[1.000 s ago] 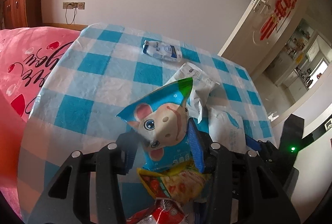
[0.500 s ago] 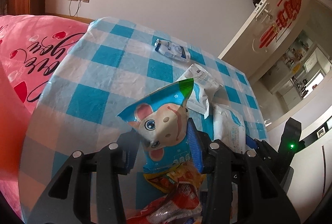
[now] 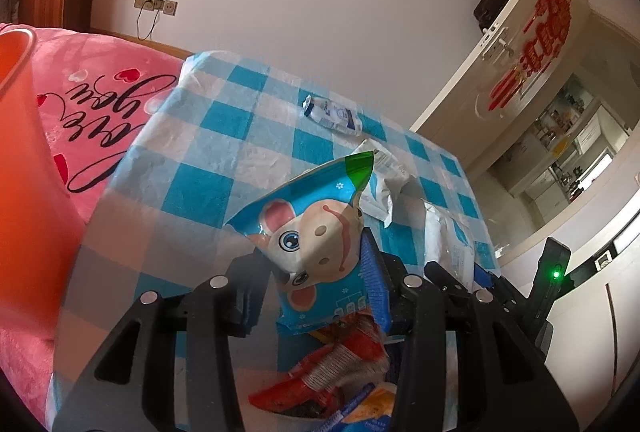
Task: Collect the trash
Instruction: 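Grasp the white feather-print wipes pack with the right tool while the left tool holds the bag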
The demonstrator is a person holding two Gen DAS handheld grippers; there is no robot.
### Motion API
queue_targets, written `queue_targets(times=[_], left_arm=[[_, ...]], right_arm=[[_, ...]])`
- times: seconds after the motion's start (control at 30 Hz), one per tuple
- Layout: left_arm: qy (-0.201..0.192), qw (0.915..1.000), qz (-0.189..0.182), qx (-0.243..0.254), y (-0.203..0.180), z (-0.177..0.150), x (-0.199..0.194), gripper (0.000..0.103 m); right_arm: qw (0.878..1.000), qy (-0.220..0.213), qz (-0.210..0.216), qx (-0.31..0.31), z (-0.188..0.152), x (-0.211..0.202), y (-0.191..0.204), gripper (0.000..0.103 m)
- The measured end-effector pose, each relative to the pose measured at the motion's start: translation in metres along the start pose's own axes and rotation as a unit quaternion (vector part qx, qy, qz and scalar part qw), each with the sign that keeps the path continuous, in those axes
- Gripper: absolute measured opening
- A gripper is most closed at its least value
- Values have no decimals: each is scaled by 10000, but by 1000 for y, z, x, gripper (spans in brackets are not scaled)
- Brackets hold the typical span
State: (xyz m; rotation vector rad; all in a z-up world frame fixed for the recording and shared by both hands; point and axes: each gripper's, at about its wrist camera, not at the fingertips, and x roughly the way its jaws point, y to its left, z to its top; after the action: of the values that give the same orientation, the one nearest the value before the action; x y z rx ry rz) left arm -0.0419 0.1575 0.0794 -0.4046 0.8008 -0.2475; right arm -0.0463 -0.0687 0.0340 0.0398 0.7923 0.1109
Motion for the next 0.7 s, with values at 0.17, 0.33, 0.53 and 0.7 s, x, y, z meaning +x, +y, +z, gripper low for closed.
queue_targets(times=[0.17,0.33,0.53,0.7], left_arm=[[-159,9998,-87,5,3,-2,-22,45],[-387,9991,-160,12,7,0,-50,45],[-729,9973,-127,-5,18,4,-91,45],[-1080,9940,81,-137,39,8,-129,45]], right_arm=[[9998,-156,62,49,8,-22,3,81],[9992,-303,254,-22,18,-46,19,81],[9958,-359,830,-103,33,-70,53,81],[9871,-361,1533,-297,48,-87,99,82]])
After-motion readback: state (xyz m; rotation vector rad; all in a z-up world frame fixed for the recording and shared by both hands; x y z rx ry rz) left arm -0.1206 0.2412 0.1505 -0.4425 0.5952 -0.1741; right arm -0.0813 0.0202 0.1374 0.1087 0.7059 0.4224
